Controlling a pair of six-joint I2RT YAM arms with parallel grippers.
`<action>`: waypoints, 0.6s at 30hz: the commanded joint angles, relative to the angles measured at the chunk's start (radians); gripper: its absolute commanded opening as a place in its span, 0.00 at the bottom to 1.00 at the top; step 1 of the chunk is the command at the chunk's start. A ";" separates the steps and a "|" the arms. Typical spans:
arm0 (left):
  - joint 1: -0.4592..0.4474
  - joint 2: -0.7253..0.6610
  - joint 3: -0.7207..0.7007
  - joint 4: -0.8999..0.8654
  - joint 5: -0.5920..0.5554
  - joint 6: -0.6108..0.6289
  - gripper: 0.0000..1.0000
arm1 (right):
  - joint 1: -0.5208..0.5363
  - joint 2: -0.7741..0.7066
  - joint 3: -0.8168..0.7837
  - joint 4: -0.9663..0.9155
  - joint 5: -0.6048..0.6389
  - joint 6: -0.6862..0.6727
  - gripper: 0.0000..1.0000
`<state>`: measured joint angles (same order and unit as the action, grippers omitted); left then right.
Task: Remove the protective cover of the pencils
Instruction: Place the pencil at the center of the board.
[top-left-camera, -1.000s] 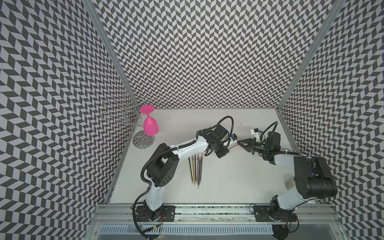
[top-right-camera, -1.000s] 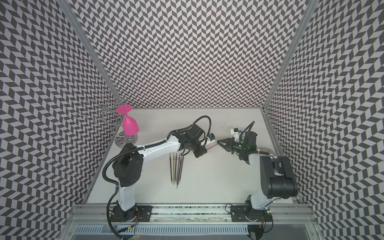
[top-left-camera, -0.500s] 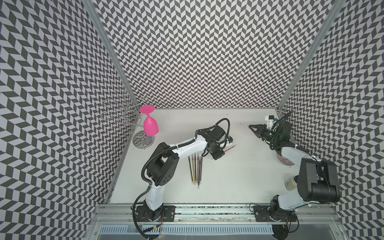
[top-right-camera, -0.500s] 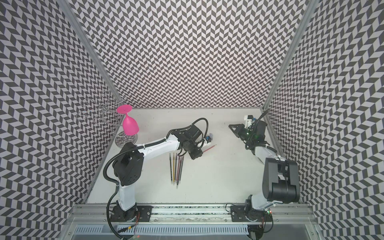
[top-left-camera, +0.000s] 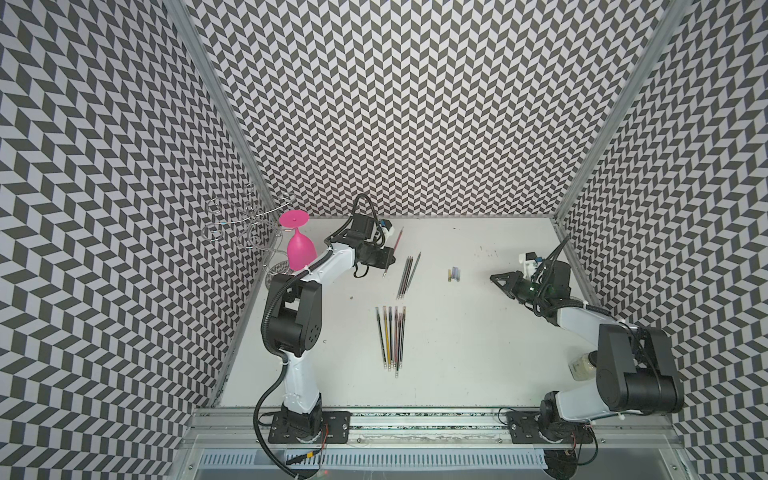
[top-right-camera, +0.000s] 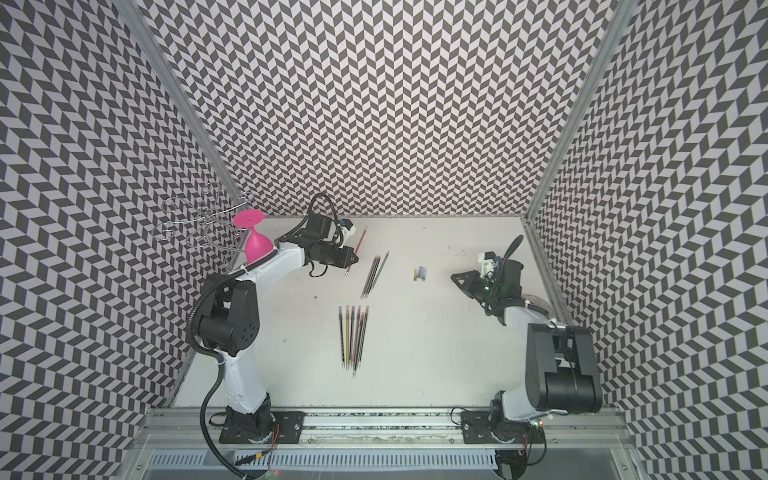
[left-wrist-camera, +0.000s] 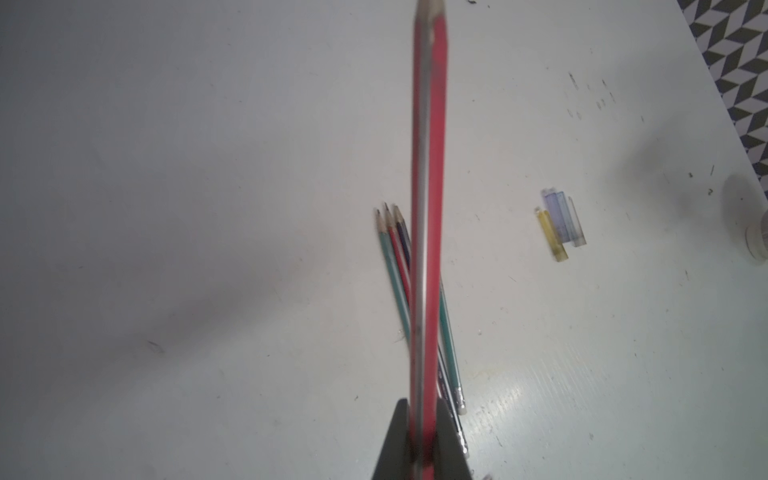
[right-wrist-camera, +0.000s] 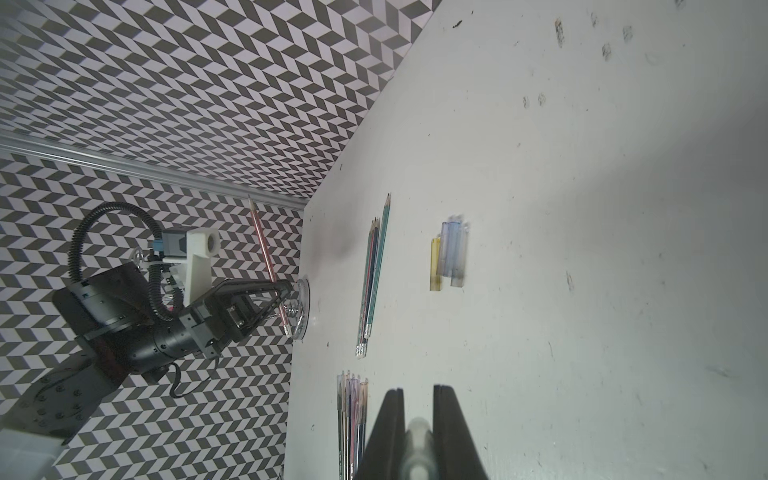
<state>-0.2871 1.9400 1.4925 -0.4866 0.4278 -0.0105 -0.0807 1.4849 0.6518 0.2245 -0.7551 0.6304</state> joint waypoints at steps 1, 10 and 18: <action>-0.006 0.052 0.006 0.006 0.061 -0.036 0.05 | 0.006 -0.023 0.008 0.037 0.002 -0.030 0.05; -0.007 0.128 0.030 -0.047 0.077 -0.022 0.06 | 0.005 -0.017 -0.006 0.041 0.003 -0.038 0.05; -0.020 0.136 0.026 -0.053 0.069 -0.016 0.10 | 0.004 -0.010 -0.007 0.039 0.007 -0.042 0.06</action>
<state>-0.2955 2.0720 1.4937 -0.5251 0.4858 -0.0280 -0.0807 1.4849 0.6518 0.2245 -0.7544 0.6071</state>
